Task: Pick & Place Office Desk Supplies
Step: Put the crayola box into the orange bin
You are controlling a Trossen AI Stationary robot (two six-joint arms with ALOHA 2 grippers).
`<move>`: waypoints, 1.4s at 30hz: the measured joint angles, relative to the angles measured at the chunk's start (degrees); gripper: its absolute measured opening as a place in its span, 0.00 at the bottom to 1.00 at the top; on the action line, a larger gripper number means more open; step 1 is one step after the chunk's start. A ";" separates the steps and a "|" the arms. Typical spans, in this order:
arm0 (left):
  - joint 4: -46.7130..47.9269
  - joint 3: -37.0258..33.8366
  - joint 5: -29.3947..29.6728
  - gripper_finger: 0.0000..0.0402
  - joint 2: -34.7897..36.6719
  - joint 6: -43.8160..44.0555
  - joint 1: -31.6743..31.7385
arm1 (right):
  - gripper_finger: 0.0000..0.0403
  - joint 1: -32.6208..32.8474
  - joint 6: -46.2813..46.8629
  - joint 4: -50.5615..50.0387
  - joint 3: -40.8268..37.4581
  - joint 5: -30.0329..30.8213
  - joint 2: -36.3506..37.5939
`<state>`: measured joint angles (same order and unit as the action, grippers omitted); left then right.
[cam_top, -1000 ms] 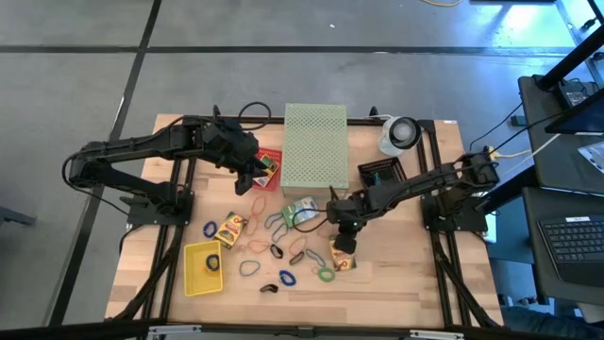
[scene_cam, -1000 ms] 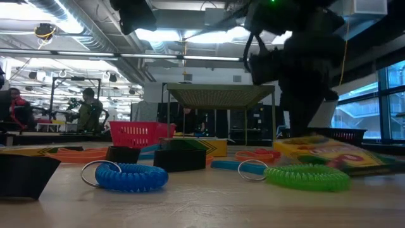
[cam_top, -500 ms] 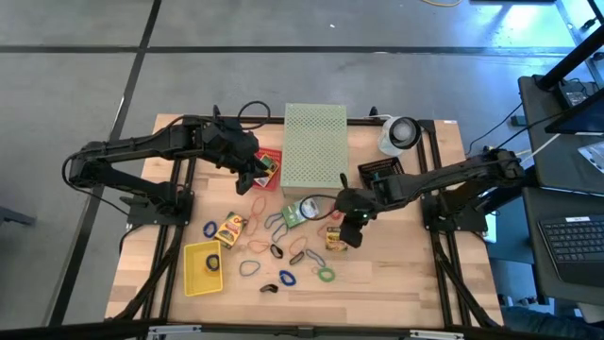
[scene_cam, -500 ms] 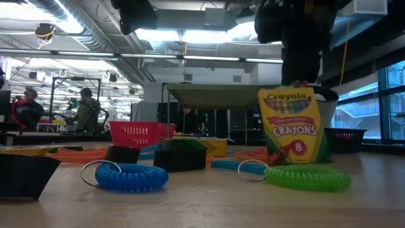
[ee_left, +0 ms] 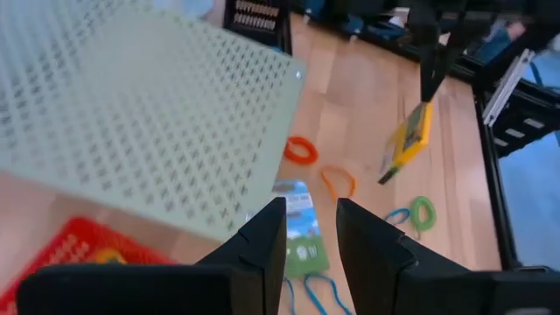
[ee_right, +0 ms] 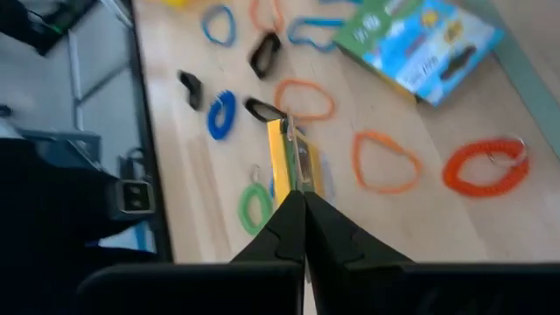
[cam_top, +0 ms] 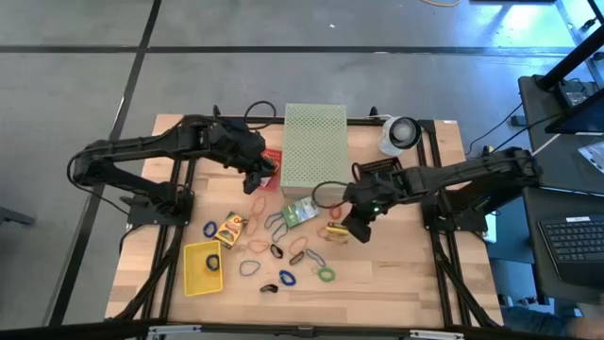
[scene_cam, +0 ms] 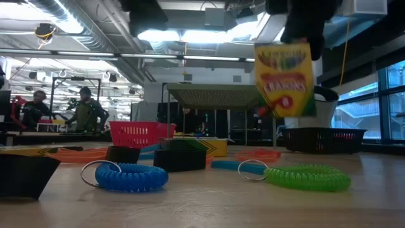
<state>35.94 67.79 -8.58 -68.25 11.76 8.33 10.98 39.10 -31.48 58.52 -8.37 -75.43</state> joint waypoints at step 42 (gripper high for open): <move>-29.81 0.00 -15.18 0.51 -11.60 2.04 -4.97 | 0.00 -2.67 0.93 28.15 0.00 10.11 7.49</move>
<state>6.14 67.79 -23.76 -79.85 13.80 3.36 8.31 40.03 -3.33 58.52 1.74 -67.94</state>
